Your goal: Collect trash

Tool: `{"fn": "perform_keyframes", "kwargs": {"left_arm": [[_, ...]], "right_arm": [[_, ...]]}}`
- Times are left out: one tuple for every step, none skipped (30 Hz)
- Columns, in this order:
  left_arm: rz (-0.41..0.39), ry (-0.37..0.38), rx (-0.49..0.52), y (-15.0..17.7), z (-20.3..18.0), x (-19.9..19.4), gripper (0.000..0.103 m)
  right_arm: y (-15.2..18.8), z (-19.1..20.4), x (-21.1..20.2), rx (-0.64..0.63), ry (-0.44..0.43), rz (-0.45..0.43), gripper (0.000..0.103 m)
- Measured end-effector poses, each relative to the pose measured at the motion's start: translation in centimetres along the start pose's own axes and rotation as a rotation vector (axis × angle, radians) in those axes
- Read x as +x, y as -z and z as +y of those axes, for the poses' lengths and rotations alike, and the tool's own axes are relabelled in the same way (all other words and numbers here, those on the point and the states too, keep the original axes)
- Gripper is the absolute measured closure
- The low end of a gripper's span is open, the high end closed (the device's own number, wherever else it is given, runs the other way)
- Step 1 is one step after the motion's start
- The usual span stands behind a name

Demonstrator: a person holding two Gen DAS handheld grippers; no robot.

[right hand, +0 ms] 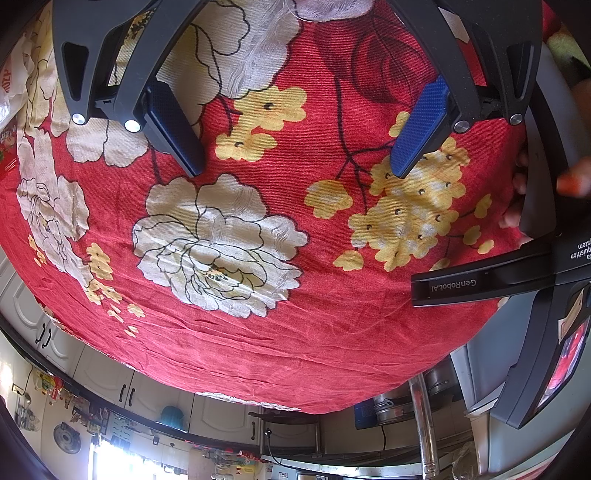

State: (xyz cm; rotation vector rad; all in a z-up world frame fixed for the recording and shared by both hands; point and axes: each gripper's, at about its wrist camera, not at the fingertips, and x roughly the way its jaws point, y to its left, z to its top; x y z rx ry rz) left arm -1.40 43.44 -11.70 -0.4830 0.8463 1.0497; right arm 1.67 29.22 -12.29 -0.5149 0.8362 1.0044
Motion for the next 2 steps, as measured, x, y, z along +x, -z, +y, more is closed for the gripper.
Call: {"fn": "perform_keyframes", "kwargs": {"left_arm": [[0.000,0.000,0.000,-0.01,-0.02,0.00,0.010],[0.000,0.000,0.000,-0.02,-0.03,0.00,0.010]], "right_arm": [[-0.03,-0.01,-0.02,0.000,0.000,0.000,0.005],[0.05,0.03,0.04,0.000,0.000,0.000,0.005]]}}
